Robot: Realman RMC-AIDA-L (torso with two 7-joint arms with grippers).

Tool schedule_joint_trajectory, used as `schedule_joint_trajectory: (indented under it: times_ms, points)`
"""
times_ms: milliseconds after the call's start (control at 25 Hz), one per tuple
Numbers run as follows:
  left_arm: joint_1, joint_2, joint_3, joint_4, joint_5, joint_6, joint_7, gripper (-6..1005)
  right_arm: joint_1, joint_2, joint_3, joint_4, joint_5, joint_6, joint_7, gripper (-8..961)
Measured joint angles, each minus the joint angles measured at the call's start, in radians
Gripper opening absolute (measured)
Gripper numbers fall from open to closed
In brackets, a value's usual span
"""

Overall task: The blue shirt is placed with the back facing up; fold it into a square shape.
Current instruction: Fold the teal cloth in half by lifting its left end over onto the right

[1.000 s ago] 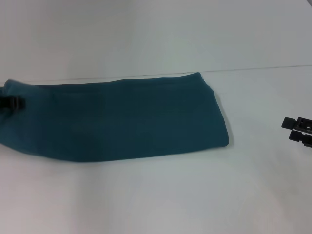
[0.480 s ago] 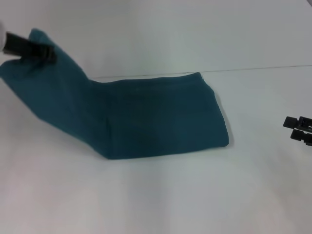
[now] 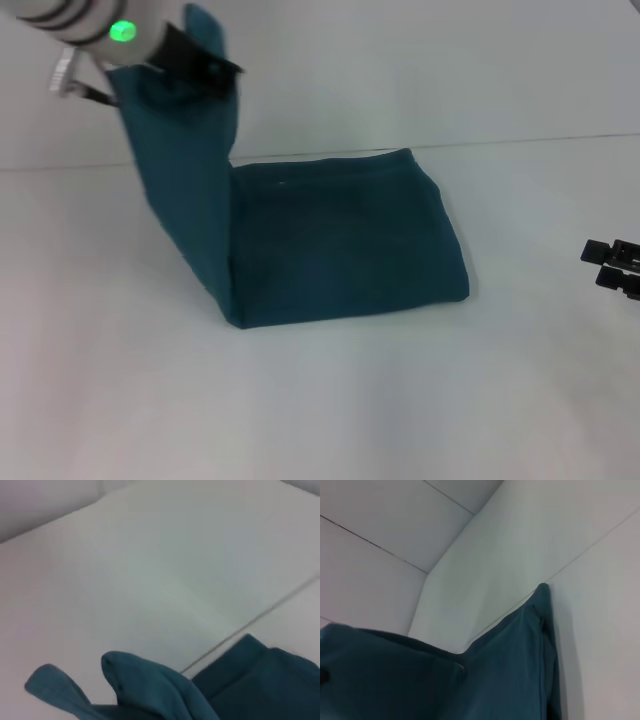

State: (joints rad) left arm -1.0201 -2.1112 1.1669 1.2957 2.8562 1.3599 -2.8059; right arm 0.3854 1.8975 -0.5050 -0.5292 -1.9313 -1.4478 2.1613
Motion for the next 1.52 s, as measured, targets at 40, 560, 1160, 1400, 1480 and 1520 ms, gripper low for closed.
schedule_joint_trajectory:
  times_ms: [40,560,1160,1400,1480,1520]
  points:
    - [-0.002,-0.001,0.045,-0.003,0.000,-0.016,0.001,49,-0.001,0.000,0.000,0.000,0.000,0.000,0.000,760]
    - [-0.180,-0.021,0.450,-0.315,0.003,-0.268,0.019,48,-0.003,0.005,-0.004,0.000,-0.001,0.002,0.000,761]
    - [-0.262,-0.037,0.503,-0.475,0.005,-0.377,0.025,57,-0.003,0.005,-0.006,0.006,-0.002,0.003,0.001,761]
    - [-0.253,-0.049,0.503,-0.454,0.005,-0.435,0.057,106,-0.006,0.002,-0.006,0.014,-0.004,0.009,0.002,761]
    - [-0.250,-0.052,0.503,-0.446,0.005,-0.452,0.057,122,-0.006,0.002,-0.006,0.014,-0.004,0.013,0.002,761]
    - [-0.245,-0.053,0.503,-0.435,0.004,-0.459,0.057,130,-0.006,0.001,-0.006,0.014,-0.004,0.016,0.002,761]
